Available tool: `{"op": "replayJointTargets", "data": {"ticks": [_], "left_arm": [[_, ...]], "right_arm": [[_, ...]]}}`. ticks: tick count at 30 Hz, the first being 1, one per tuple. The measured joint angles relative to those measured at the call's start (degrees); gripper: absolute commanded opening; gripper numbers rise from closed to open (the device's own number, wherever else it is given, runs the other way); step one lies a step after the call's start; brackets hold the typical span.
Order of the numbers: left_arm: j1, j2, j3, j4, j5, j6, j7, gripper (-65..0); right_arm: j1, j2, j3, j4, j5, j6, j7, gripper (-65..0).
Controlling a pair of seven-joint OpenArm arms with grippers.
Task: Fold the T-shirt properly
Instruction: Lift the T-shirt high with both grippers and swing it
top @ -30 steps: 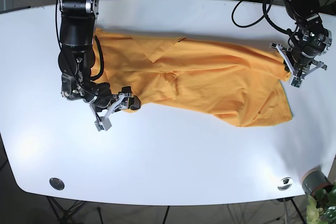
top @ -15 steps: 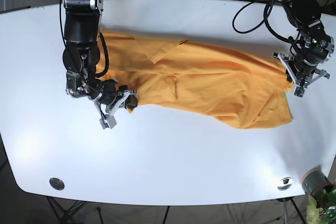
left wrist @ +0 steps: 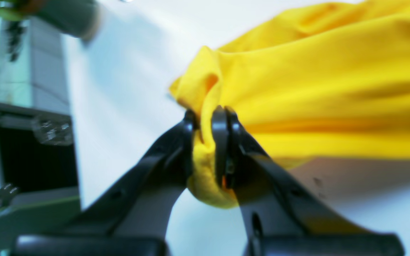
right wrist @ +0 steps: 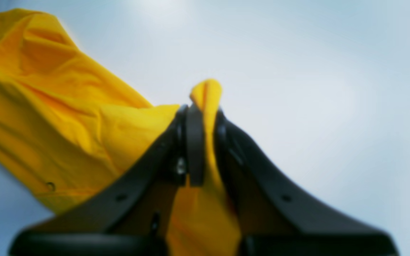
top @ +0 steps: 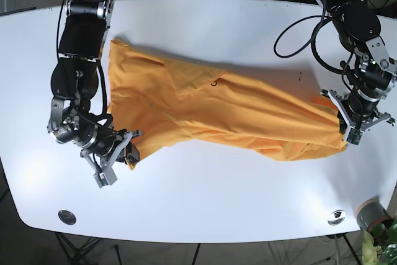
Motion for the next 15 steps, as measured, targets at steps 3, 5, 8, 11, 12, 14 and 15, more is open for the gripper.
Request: {"op": "replayJointTargets", "data": {"ticks": [3,5,8,11,12,14,15], "left_arm": [[-3.3,-0.4,1.8,-0.2,0.2,0.0,0.7,-65.0],[-6.0,-0.4,3.2,-0.2,0.0,0.0,0.2,-65.0],[-10.3,-0.2,6.1,-1.1,-0.6,-0.2,-0.1,-65.0],[-15.7,-0.4,9.5,-4.5,-0.2,-0.1,0.1,-65.0],[-17.5,-0.4,10.3,-5.5,-0.2,-0.1,0.1,-65.0],[-20.8,-0.6,11.8,-7.6,-0.1,-0.1,0.1,-65.0],[-23.0,-1.1,13.0,-9.1,0.6,-0.2,-0.1,-65.0]], "right_arm": [[3.5,2.7,0.3,-0.8,-0.6,0.28,0.2,-63.1],[6.2,3.9,0.6,-0.9,-0.8,-0.04,0.5,-63.1],[10.6,6.0,0.2,-1.6,-0.7,0.39,0.4,-63.1],[16.1,6.6,0.2,-4.3,-0.5,0.39,0.5,-63.1],[17.7,6.9,0.0,-5.2,-0.3,0.39,0.5,-63.1],[20.5,7.9,-1.1,-7.0,-0.2,0.66,0.4,-63.1],[22.3,8.6,-1.9,-7.9,-0.3,0.81,0.4,-63.1]]}}
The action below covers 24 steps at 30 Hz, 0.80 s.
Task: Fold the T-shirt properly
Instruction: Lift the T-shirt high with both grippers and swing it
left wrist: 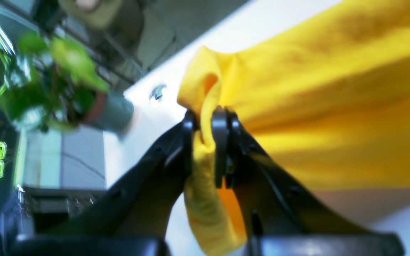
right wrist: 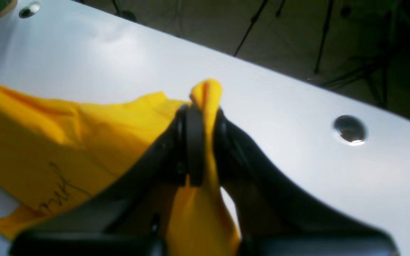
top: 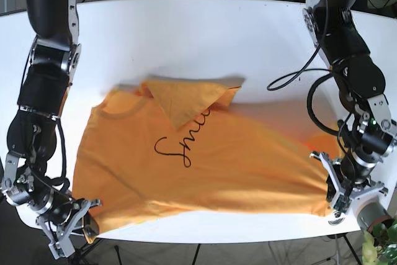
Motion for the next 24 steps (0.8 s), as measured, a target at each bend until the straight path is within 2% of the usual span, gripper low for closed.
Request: {"op": "replayJointTargets", "data": {"ticks": [2,4,8,14,20,24], "left_arm": [[-4.7,-1.3,3.8,-4.2,2.8,0.1,0.0,-65.0],[-9.6,-1.6,6.6,-8.8,3.5,0.0,0.0,-65.0],[-18.4,-1.3,6.8,-14.2,3.0,0.0,-0.2,-65.0],[-32.0,-1.8,6.6,-23.2,3.2,0.1,-0.2,-65.0],[-39.0,-3.6,6.5,-23.9,2.7,0.0,-0.5,-65.0],[-38.9,-3.6,6.3,-20.1,2.4,-0.1,-0.3,-65.0]], "right_arm": [[3.7,1.4,-2.1,-3.1,-0.5,-0.28,-0.3,-63.1],[7.4,2.8,-4.6,-6.0,-0.5,-0.24,-0.9,-63.1],[14.3,4.2,-7.6,-6.7,0.6,0.17,-0.4,-63.1],[25.8,6.4,-12.5,-9.4,0.2,-0.22,-1.6,-63.1],[26.9,6.8,-13.5,-9.2,1.3,0.0,-3.4,-63.1],[25.9,6.4,-13.7,-9.4,1.3,0.22,-7.6,-63.1]]}}
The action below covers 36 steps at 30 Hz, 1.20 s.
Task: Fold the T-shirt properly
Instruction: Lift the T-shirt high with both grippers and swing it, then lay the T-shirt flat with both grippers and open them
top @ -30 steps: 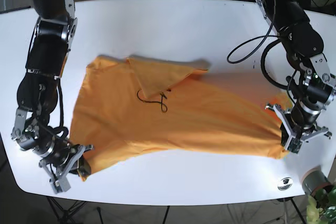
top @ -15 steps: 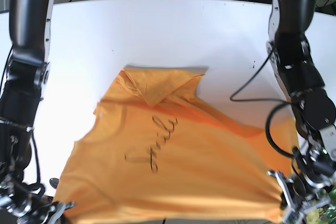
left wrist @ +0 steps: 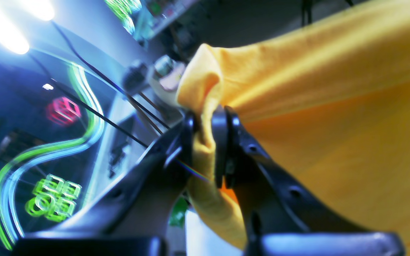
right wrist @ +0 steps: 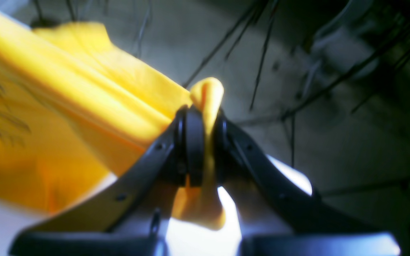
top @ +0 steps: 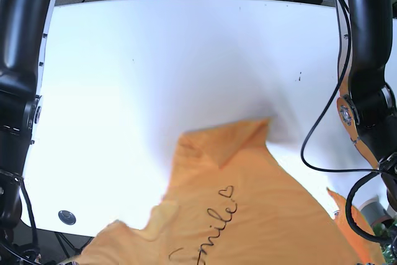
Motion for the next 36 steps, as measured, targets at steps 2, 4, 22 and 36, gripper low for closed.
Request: {"op": "replayJointTargets", "data": {"ticks": [2,4,22,36], "left_arm": [[1.3,0.1,0.0,2.9,-0.1,0.0,0.0,-65.0],[3.3,0.0,-0.1,5.9,-0.2,0.1,0.0,-65.0],[34.5,0.1,-1.4,26.3,-0.8,-0.1,2.0,-65.0],[61.4,0.2,-2.8,31.9,-1.2,-0.1,1.3,-65.0]], "right_arm": [[0.2,0.2,0.1,0.0,0.0,0.72,0.2,-63.1],[0.5,0.6,0.2,0.1,0.2,1.73,0.2,-63.1],[-23.1,1.7,15.3,16.1,0.0,1.99,-3.8,-63.1],[-53.6,-0.2,31.0,27.8,7.9,1.75,-4.7,-63.1]]}}
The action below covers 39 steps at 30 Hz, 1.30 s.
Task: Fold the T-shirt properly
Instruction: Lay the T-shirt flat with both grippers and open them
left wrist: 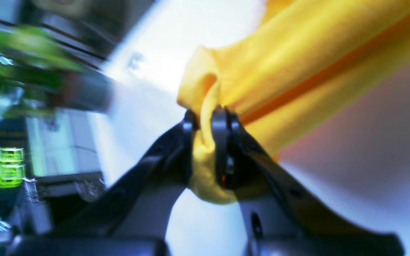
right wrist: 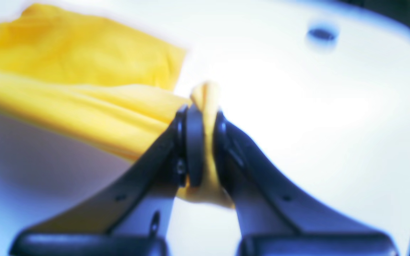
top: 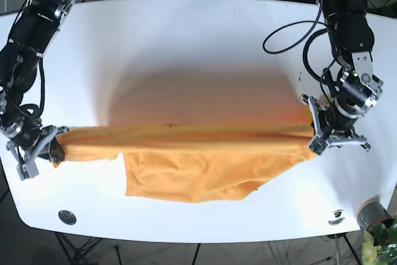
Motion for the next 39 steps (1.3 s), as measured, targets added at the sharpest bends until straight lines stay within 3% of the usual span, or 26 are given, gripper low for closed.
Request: {"op": "replayJointTargets", "data": {"ticks": [4,13,18,29,31,34,37,39], "left_arm": [[6.0,0.3,0.2,0.1,-0.4,0.0,-0.3,-65.0],[16.3,-0.2,-0.1,0.0,0.9,0.3,-0.2,-65.0],[21.8,-1.2,-0.2,-0.2,0.4,0.2,-0.3,-65.0],[27.0,0.5,-5.2,-0.5,0.0,0.2,-0.8,-65.0],[26.9,1.1,-6.1,-0.5,-0.1,0.2,-1.2,-58.1],[26.9,1.5,-6.4,-0.5,0.3,0.2,-0.9,-41.9],[26.8,1.7,-6.9,-0.5,0.9,0.2,0.2,-31.8],[26.7,2.6,-7.2,-0.5,1.6,0.4,0.2,-29.3]], "right_arm": [[-9.1,-0.9,3.7,3.4,1.5,-0.44,0.1,-63.1],[-25.8,-2.6,4.9,12.3,2.7,-0.28,0.4,-63.1],[-30.9,-4.4,8.5,13.6,3.0,-0.24,0.4,-63.1],[-36.2,-5.0,8.3,13.7,3.8,0.17,0.6,-63.1],[-36.2,-4.9,8.3,13.7,3.9,0.2,0.7,-63.1],[-36.0,-5.6,8.3,13.7,3.6,0.2,0.9,-63.1],[-36.1,-6.4,8.3,13.7,2.8,0.17,0.7,-63.1],[-35.9,-6.3,8.3,13.7,2.8,0.17,0.5,-63.1]]}}
